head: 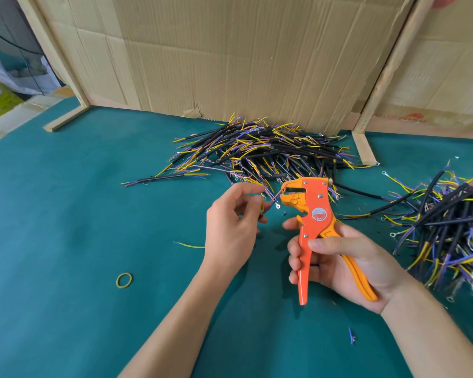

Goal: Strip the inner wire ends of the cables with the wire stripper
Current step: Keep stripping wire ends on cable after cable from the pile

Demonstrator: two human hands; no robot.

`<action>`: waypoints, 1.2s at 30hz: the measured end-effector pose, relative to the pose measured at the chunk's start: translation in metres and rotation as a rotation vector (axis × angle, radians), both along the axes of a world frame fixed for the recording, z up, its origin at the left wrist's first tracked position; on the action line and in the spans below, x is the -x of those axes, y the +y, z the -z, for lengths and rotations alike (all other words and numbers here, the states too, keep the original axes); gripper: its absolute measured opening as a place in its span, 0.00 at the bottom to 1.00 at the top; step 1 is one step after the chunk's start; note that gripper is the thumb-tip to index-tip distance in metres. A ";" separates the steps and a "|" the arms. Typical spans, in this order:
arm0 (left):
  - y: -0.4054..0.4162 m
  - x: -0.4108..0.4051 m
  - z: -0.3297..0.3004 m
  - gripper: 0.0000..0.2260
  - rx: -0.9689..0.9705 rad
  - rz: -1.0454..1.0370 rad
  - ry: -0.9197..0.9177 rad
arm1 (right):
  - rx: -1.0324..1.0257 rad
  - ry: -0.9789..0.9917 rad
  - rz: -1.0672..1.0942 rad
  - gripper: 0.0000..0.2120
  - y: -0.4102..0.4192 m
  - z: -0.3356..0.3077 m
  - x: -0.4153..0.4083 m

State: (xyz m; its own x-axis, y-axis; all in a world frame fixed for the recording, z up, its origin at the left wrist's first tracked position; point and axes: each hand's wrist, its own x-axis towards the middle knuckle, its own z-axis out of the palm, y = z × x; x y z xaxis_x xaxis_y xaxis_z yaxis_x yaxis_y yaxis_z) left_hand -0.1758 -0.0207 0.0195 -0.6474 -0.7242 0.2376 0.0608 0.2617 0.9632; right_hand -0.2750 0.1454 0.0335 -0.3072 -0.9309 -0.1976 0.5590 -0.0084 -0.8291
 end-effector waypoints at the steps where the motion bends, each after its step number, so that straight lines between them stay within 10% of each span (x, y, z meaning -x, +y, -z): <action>1: 0.000 0.000 0.000 0.08 -0.012 0.005 0.010 | 0.000 0.001 -0.003 0.26 0.000 0.000 0.000; 14: -0.004 0.001 0.003 0.05 -0.222 -0.016 0.083 | 0.005 0.001 -0.006 0.27 0.000 0.001 0.001; 28: -0.002 -0.008 -0.009 0.07 0.090 0.287 -0.168 | 0.007 0.004 0.019 0.27 0.001 0.000 -0.001; 36: -0.007 -0.005 -0.001 0.05 0.281 0.072 -0.154 | 0.010 -0.014 0.034 0.27 0.000 -0.001 -0.001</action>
State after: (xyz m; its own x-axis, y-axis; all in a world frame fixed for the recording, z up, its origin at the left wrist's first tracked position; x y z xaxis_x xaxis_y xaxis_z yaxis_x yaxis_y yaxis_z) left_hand -0.1713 -0.0279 0.0203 -0.7386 -0.5951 0.3166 -0.0521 0.5186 0.8534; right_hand -0.2743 0.1450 0.0346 -0.3359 -0.9220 -0.1925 0.5697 -0.0361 -0.8211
